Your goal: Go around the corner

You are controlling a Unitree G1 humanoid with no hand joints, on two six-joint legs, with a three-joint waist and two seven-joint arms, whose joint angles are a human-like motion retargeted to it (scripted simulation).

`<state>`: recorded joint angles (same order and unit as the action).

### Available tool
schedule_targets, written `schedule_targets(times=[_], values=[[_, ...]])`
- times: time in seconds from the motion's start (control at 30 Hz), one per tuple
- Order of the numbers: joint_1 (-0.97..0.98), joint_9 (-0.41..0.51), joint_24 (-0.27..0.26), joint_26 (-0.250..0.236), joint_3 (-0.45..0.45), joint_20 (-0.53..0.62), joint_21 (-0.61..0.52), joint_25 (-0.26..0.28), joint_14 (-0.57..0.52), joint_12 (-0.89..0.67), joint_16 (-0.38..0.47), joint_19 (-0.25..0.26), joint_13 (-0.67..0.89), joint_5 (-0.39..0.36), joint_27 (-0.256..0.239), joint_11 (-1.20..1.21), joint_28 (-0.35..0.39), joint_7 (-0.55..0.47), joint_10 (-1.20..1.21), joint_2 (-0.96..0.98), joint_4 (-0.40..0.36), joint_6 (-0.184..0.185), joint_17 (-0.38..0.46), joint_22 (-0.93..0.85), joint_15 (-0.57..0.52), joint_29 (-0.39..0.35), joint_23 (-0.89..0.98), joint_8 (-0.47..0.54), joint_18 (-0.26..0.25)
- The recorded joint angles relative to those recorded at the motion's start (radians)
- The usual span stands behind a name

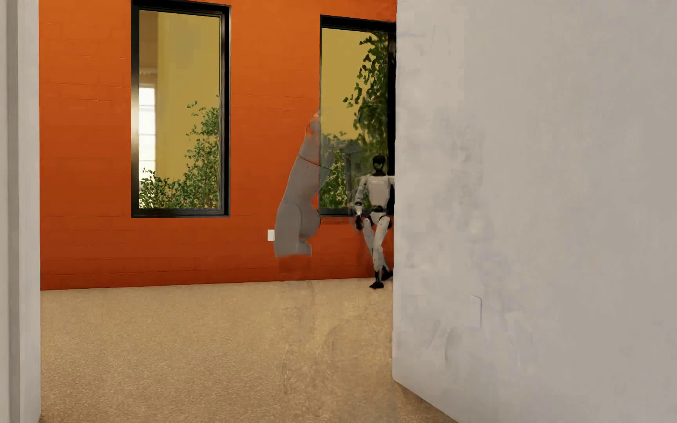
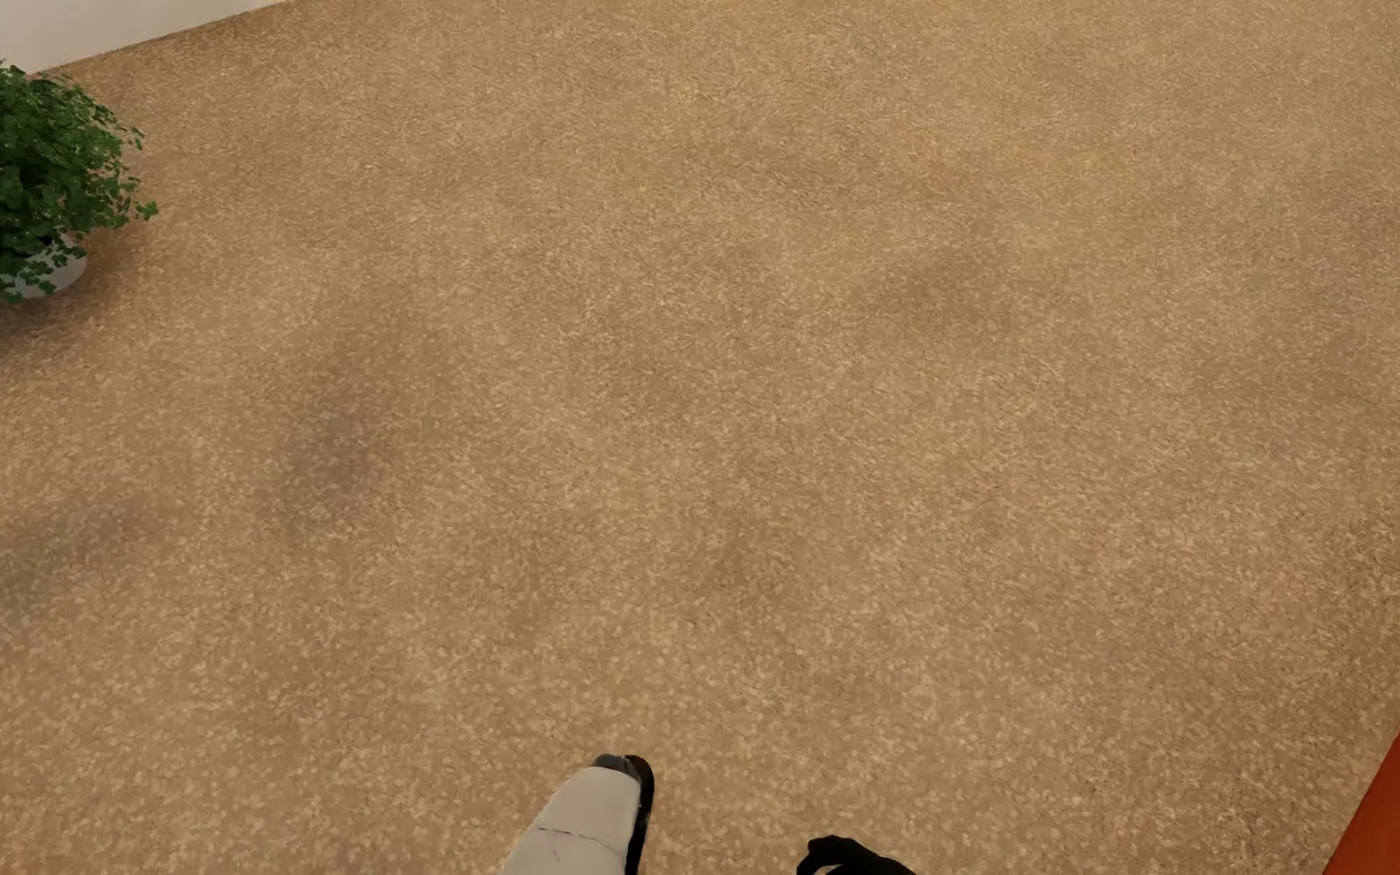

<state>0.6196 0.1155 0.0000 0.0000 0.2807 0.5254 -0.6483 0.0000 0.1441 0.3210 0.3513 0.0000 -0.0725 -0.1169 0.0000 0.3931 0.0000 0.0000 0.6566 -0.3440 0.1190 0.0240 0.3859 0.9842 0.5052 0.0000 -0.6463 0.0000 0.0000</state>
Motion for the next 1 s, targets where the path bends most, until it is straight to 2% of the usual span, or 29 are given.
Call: schedule_targets(times=[0.03,0.07,0.1,0.13,0.17,0.2,0.23,0.27,0.3,0.33,0.37,0.43,0.47,0.53,0.57,0.6,0.63,0.67,0.7,0.73,0.77,0.8,0.83,0.87,0.93,1.0], values=[[0.014,-0.006,0.0,0.0,0.014,-0.024,0.04,0.0,0.017,0.015,-0.005,0.0,-0.007,0.014,0.0,0.004,0.0,0.0,0.044,-0.029,0.001,0.001,-0.001,0.009,-0.023,0.0,-0.045,0.0,0.0],[0.018,-0.013,0.0,0.0,0.039,-0.037,0.028,0.0,0.02,0.019,-0.003,0.0,-0.019,0.033,0.0,0.025,0.0,0.0,0.107,-0.042,0.001,-0.009,-0.011,0.023,-0.081,0.0,-0.063,0.0,0.0],[0.033,-0.023,0.0,0.0,0.052,-0.034,-0.002,0.0,0.032,0.014,-0.001,0.0,-0.045,0.037,0.0,0.08,0.0,0.0,0.167,-0.025,-0.004,-0.021,-0.015,0.034,-0.181,0.0,-0.089,0.0,0.0],[0.002,-0.021,0.0,0.0,0.047,-0.017,-0.022,0.0,0.064,0.009,-0.001,0.0,-0.055,0.07,0.0,0.174,0.0,0.0,0.223,-0.01,-0.033,-0.043,-0.023,0.055,-0.331,0.0,-0.142,0.0,0.0],[-0.038,-0.023,0.0,0.0,0.028,-0.011,-0.037,0.0,0.106,0.0,-0.002,0.0,-0.078,0.074,0.0,0.323,0.0,0.0,0.251,0.046,-0.05,-0.035,-0.028,0.063,-0.507,0.0,-0.18,0.0,0.0],[-0.095,-0.023,0.0,0.0,-0.005,-0.019,-0.043,0.0,0.14,-0.008,-0.012,0.0,-0.09,0.073,0.0,0.527,0.0,0.0,0.243,0.146,-0.071,-0.02,-0.029,0.053,-0.63,0.0,-0.229,0.0,0.0],[-0.163,-0.006,0.0,0.0,-0.027,-0.019,-0.059,0.0,0.173,-0.014,-0.008,0.0,-0.109,0.079,0.0,0.748,0.0,0.0,0.236,0.255,-0.088,-0.019,-0.018,0.02,-0.655,0.0,-0.225,0.0,0.0],[-0.244,0.005,0.0,0.0,-0.082,-0.024,-0.039,0.0,0.199,-0.026,-0.014,0.0,-0.133,0.077,0.0,0.898,0.0,0.0,0.203,0.357,-0.111,-0.004,-0.018,-0.012,-0.624,0.0,-0.233,0.0,0.0],[-0.328,0.004,0.0,0.0,-0.142,-0.022,-0.01,0.0,0.212,-0.036,-0.014,0.0,-0.161,0.062,0.0,0.958,0.0,0.0,0.158,0.466,-0.11,0.012,-0.024,-0.047,-0.604,0.0,-0.23,0.0,0.0],[-0.416,0.016,0.0,0.0,-0.184,-0.034,-0.031,0.0,0.211,-0.059,-0.011,0.0,-0.168,0.049,0.0,0.917,0.0,0.0,0.089,0.571,-0.11,0.034,-0.017,-0.083,-0.597,0.0,-0.235,0.0,0.0],[-0.513,0.023,0.0,0.0,-0.252,-0.059,-0.046,0.0,0.192,-0.058,-0.008,0.0,-0.172,0.035,0.0,0.791,0.0,0.0,0.019,0.649,-0.11,0.043,-0.015,-0.123,-0.638,0.0,-0.253,0.0,0.0],[-0.693,0.02,0.0,0.0,-0.344,-0.065,-0.026,0.0,0.212,-0.073,0.007,0.0,-0.213,0.036,0.0,0.417,0.0,0.0,-0.102,0.761,-0.097,0.066,-0.004,-0.198,-0.762,0.0,-0.233,0.0,0.0],[-0.762,0.01,0.0,0.0,-0.38,-0.073,-0.023,0.0,0.236,-0.087,0.019,0.0,-0.218,0.041,0.0,0.246,0.0,0.0,-0.139,0.807,-0.09,0.069,-0.003,-0.234,-0.708,0.0,-0.229,0.0,0.0],[-0.884,0.0,0.0,0.0,-0.43,-0.075,-0.024,0.0,0.287,-0.123,0.038,0.0,-0.234,0.055,0.0,0.081,0.0,0.0,-0.161,0.87,-0.077,0.075,0.004,-0.269,-0.338,0.0,-0.217,0.0,0.0],[-0.893,-0.004,0.0,0.0,-0.451,-0.087,-0.006,0.0,0.284,-0.149,0.036,0.0,-0.231,0.087,0.0,0.121,0.0,0.0,-0.15,0.879,-0.078,0.08,0.001,-0.273,-0.333,0.0,-0.219,0.0,0.0],[-0.949,0.003,0.0,0.0,-0.482,-0.098,-0.017,0.0,0.264,-0.141,0.032,0.0,-0.243,0.063,0.0,0.117,0.0,0.0,-0.121,0.913,-0.059,0.083,0.002,-0.255,-0.507,0.0,-0.227,0.0,0.0],[-0.934,-0.009,0.0,0.0,-0.504,-0.123,-0.015,0.0,0.18,-0.131,0.025,0.0,-0.238,0.063,0.0,0.204,0.0,0.0,-0.059,0.955,-0.039,0.093,-0.005,-0.241,-0.705,0.0,-0.235,0.0,0.0],[-0.913,-0.02,0.0,0.0,-0.483,-0.129,-0.017,0.0,0.024,-0.12,0.004,0.0,-0.24,0.022,0.0,0.283,0.0,0.0,0.049,0.957,0.003,0.128,-0.008,-0.203,-0.795,0.0,-0.261,0.0,0.0],[-0.857,-0.029,0.0,0.0,-0.441,-0.118,-0.042,0.0,-0.137,-0.097,0.0,0.0,-0.23,-0.014,0.0,0.329,0.0,0.0,0.219,0.919,0.008,0.129,-0.011,-0.163,-0.79,0.0,-0.281,0.0,0.0],[-0.744,-0.039,0.0,0.0,-0.406,-0.085,-0.045,0.0,-0.21,-0.084,0.005,0.0,-0.218,-0.06,0.0,0.345,0.0,0.0,0.426,0.87,0.025,0.129,-0.016,-0.143,-0.762,0.0,-0.287,0.0,0.0],[-0.631,-0.043,0.0,0.0,-0.368,-0.101,0.02,0.0,-0.125,-0.053,0.0,0.0,-0.209,-0.097,0.0,0.329,0.0,0.0,0.611,0.797,0.053,0.14,-0.033,-0.153,-0.696,0.0,-0.3,0.0,0.0],[-0.553,-0.027,0.0,0.0,-0.319,-0.083,0.025,0.0,0.014,-0.045,0.001,0.0,-0.193,-0.102,0.0,0.277,0.0,0.0,0.689,0.669,0.036,0.122,-0.028,-0.137,-0.618,0.0,-0.286,0.0,0.0],[-0.453,-0.023,0.0,0.0,-0.265,-0.069,0.025,0.0,0.099,-0.035,0.001,0.0,-0.167,-0.093,0.0,0.227,0.0,0.0,0.701,0.563,0.015,0.095,-0.022,-0.122,-0.541,0.0,-0.279,0.0,0.0],[-0.361,-0.034,0.0,0.0,-0.19,-0.079,0.029,0.0,0.131,-0.017,0.002,0.0,-0.148,-0.085,0.0,0.183,0.0,0.0,0.64,0.481,0.011,0.069,-0.014,-0.116,-0.465,0.0,-0.254,0.0,0.0],[-0.264,-0.012,0.0,0.0,-0.09,-0.083,0.037,0.0,0.118,0.006,0.016,0.0,-0.126,-0.037,0.0,0.073,0.0,0.0,0.371,0.26,0.001,0.032,0.024,-0.11,-0.31,0.0,-0.125,0.0,0.0],[-0.185,-0.023,0.0,0.0,-0.032,-0.102,0.085,0.0,0.059,0.025,0.013,0.0,-0.076,-0.017,0.0,0.023,0.0,0.0,0.024,0.116,0.026,0.032,0.045,-0.108,-0.156,0.0,-0.067,0.0,0.0]])
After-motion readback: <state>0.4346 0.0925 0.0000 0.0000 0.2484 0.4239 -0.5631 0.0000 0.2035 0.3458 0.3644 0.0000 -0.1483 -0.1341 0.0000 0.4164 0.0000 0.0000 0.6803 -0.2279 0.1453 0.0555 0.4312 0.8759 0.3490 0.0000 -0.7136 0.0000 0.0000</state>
